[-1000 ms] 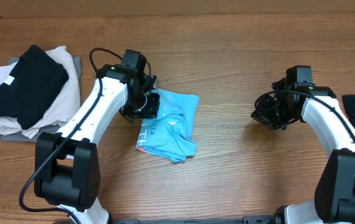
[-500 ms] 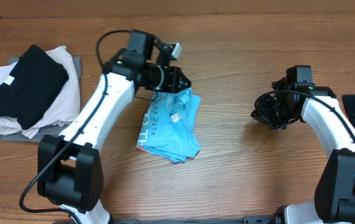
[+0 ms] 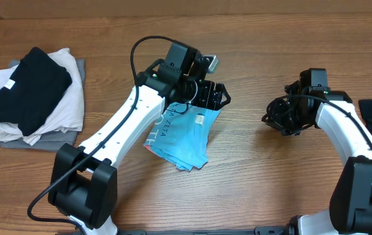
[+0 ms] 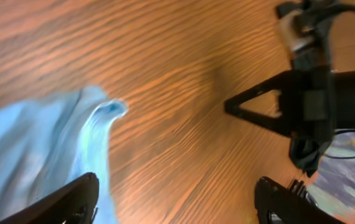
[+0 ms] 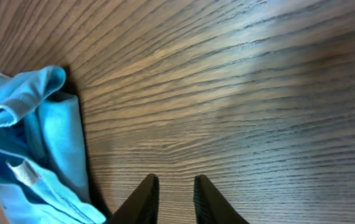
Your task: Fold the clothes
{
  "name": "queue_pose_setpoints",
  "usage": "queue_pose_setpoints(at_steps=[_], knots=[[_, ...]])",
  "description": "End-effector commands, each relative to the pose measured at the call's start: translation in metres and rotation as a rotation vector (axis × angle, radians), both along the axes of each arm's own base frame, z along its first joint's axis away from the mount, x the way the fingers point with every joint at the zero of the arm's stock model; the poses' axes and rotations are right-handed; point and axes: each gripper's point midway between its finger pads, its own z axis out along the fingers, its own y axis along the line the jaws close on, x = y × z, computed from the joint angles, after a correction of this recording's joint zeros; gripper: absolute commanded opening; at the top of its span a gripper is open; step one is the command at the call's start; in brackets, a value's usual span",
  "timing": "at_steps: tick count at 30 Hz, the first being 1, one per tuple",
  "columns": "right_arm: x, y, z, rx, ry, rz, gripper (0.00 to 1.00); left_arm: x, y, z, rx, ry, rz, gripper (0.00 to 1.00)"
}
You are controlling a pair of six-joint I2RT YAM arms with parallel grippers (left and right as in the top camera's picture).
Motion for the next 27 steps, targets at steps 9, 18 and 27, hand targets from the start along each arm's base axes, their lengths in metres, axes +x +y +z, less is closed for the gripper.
queue_pose_setpoints(at_steps=[9,18,27], knots=[[0.024,0.088,0.042,0.127,-0.307,0.362,0.52,-0.028,0.121,-0.043,0.3,0.262,0.081,0.82],[0.051,0.113,0.025,0.136,-0.33,0.292,0.57,-0.077,0.142,-0.089,0.398,0.388,-0.002,0.8],[0.06,0.144,0.005,0.199,-0.342,0.328,0.45,-0.094,0.15,-0.124,0.391,0.449,0.056,0.33]])
